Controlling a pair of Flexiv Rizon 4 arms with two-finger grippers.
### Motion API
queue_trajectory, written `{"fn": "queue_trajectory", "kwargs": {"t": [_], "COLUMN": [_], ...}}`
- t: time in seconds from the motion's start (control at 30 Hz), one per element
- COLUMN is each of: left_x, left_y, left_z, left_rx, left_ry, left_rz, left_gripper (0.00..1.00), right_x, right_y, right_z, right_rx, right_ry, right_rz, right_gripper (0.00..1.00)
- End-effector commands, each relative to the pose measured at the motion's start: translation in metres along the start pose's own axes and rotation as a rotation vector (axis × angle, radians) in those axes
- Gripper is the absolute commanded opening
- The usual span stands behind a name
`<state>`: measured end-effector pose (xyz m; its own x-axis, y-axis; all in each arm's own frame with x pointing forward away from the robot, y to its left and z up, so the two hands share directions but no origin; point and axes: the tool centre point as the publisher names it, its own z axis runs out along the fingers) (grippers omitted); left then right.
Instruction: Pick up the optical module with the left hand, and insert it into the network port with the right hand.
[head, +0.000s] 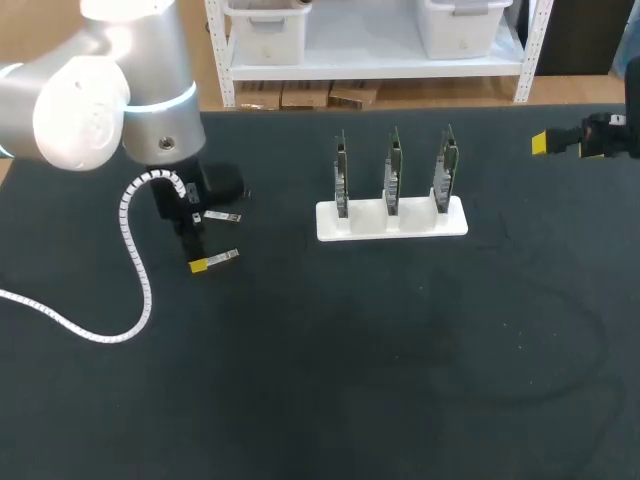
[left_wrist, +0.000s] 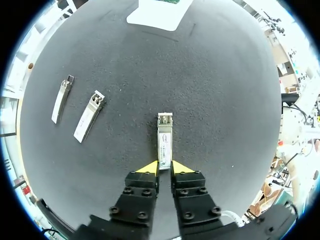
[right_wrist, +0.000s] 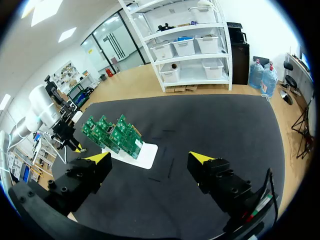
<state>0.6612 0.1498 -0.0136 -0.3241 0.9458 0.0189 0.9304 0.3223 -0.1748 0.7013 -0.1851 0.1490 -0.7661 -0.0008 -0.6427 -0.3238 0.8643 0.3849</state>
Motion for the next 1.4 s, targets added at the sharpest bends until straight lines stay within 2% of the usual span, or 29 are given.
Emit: {"fn": "queue_trajectory", "kwargs": {"t": [0.03, 0.23, 0.43, 0.7, 0.9, 1.17, 1.4], "left_x": [0.0, -0.005, -0.013, -0.03, -0.043, -0.054, -0.056], "left_y": [0.001, -0.005, -0.011, -0.018, -0.022, -0.019, -0.015], "left_z": [0.001, -0.01, -0.029, -0.054, -0.075, -0.096, -0.11], "left_rx": [0.0, -0.043, -0.096, -0.138, -0.175, -0.206, -0.226], "left_ry": [-0.012, -0.153, -0.225, -0.394, -0.446, -0.573, -0.602], "left_rz": [0.01, 0.057, 0.086, 0.15, 0.194, 0.253, 0.28], "left_gripper": [0.0, 0.0, 0.0, 0.0, 0.0, 0.0, 0.0], "right_x": [0.0, 0.0, 0.0, 0.0, 0.0, 0.0, 0.0], "right_y": [0.001, 0.001, 0.001, 0.001, 0.001, 0.001, 0.001], "right_z": [-0.001, -0.001, -0.001, -0.001, -0.001, -0.001, -0.001], "right_rx": [0.006, 0.006, 0.006, 0.006, 0.006, 0.006, 0.006], "right_ry": [0.0, 0.0, 0.0, 0.0, 0.0, 0.0, 0.0], "right_rz": [0.001, 0.001, 0.001, 0.001, 0.001, 0.001, 0.001], "right_gripper": [1.0, 1.0, 1.0, 1.0, 1.0, 1.0, 1.0]}}
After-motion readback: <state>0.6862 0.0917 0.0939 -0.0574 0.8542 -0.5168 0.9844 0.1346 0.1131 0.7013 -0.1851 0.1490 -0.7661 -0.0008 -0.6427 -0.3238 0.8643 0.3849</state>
